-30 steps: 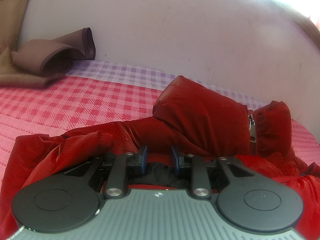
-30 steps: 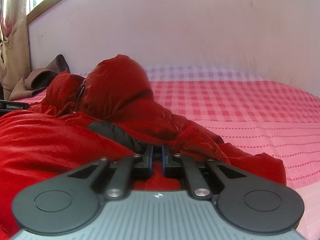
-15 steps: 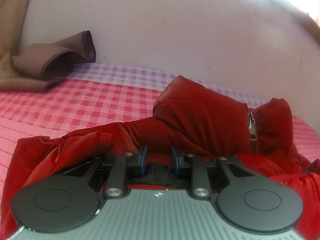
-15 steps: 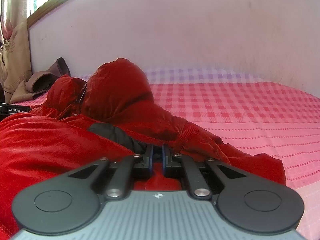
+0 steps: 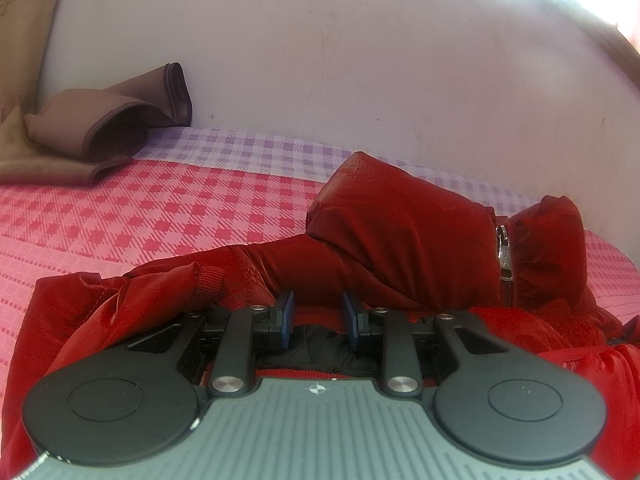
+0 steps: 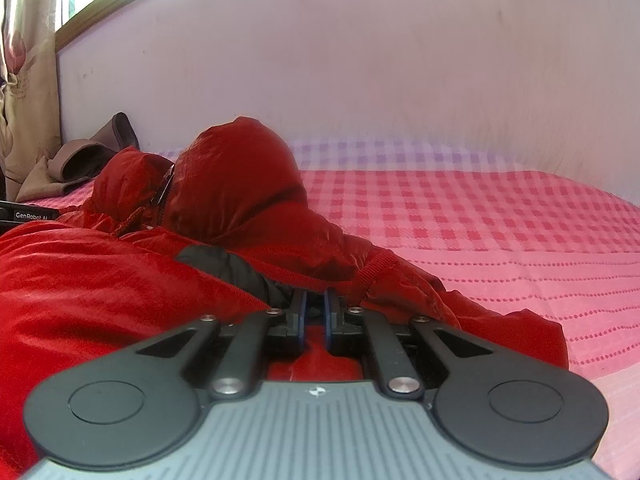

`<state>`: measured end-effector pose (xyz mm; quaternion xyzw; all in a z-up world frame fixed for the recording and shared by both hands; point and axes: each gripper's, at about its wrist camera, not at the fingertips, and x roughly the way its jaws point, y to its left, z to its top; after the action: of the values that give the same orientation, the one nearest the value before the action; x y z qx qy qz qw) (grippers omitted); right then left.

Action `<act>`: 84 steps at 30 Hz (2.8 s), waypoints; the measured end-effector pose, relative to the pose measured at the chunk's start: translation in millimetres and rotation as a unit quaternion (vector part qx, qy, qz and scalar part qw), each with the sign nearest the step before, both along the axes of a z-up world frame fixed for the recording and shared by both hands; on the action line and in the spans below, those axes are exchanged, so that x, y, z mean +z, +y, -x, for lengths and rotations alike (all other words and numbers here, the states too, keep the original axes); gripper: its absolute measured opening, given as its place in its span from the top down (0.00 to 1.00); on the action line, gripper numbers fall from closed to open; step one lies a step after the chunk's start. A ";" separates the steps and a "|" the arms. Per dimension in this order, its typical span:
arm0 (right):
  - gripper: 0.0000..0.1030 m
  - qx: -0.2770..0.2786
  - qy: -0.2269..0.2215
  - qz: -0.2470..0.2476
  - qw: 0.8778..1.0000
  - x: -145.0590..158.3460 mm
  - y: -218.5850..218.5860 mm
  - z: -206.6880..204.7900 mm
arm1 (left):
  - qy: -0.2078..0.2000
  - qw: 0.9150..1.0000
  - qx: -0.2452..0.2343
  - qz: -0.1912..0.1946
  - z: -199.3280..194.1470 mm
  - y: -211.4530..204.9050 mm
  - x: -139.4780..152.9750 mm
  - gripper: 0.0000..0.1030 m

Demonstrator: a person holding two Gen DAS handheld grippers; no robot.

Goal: Fold large clothes

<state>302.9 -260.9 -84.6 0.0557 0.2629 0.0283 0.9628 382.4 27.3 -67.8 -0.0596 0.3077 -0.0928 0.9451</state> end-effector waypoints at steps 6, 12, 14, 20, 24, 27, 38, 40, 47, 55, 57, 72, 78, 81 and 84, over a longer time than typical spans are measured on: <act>0.94 -0.002 -0.002 0.008 1.000 0.2 1.7 0.6 | -0.001 1.000 0.001 -0.005 1.2 -0.3 0.5 0.69; 0.94 -0.002 -0.003 0.012 1.000 0.3 2.4 0.7 | -0.003 1.000 0.000 -0.011 1.8 -0.9 0.1 0.69; 0.94 -0.002 -0.003 0.012 1.000 0.3 2.4 1.0 | -0.003 1.000 0.001 -0.012 1.9 -1.1 -0.1 0.69; 0.94 -0.002 -0.005 0.016 1.000 0.2 2.4 0.5 | -0.004 1.000 0.001 -0.012 2.2 -0.6 0.1 0.69; 0.94 -0.004 -0.005 0.016 1.000 0.3 2.8 0.2 | -0.004 1.000 0.001 -0.012 2.5 -1.3 0.1 0.69; 0.94 -0.004 -0.005 0.019 1.000 0.3 3.6 0.5 | -0.004 1.000 0.001 -0.011 2.7 -1.3 0.2 0.69; 0.94 -0.005 -0.006 0.024 1.000 0.5 4.4 0.7 | -0.004 1.000 0.001 -0.013 2.8 -1.5 0.2 0.69; 0.94 -0.005 -0.006 0.024 1.000 0.6 4.3 0.7 | -0.005 1.000 0.001 -0.014 3.0 -1.8 0.2 0.69; 0.94 -0.005 -0.006 0.024 1.000 0.8 4.2 0.6 | -0.005 1.000 0.001 -0.016 3.2 -1.8 0.1 0.69; 0.94 -0.006 -0.007 0.025 1.000 0.9 3.9 1.0 | -0.006 1.000 0.001 -0.017 3.3 -1.7 -0.1 0.69; 0.94 -0.006 -0.007 0.025 1.000 0.9 4.0 0.9 | -0.006 1.000 0.001 -0.017 3.2 -1.6 -0.1 0.69; 0.94 -0.009 -0.009 0.031 0.999 2.0 5.7 1.4 | -0.008 1.000 0.000 -0.018 4.6 -0.4 0.6 0.69; 0.94 -0.012 -0.009 0.038 0.999 2.4 7.6 2.0 | -0.008 1.000 0.000 -0.017 4.2 -0.8 0.7 0.69; 0.94 -0.013 -0.010 0.041 0.999 2.4 8.4 2.0 | -0.008 1.000 0.000 -0.018 4.2 -0.9 0.8 0.69; 0.94 -0.014 -0.010 0.041 0.999 2.5 8.4 2.2 | -0.008 1.000 0.001 -0.018 4.2 -0.7 0.9 0.69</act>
<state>300.7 -252.5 -82.1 0.0195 0.2533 0.0049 0.9672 378.2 26.6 -66.9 -0.0422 0.3016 -0.0873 0.9485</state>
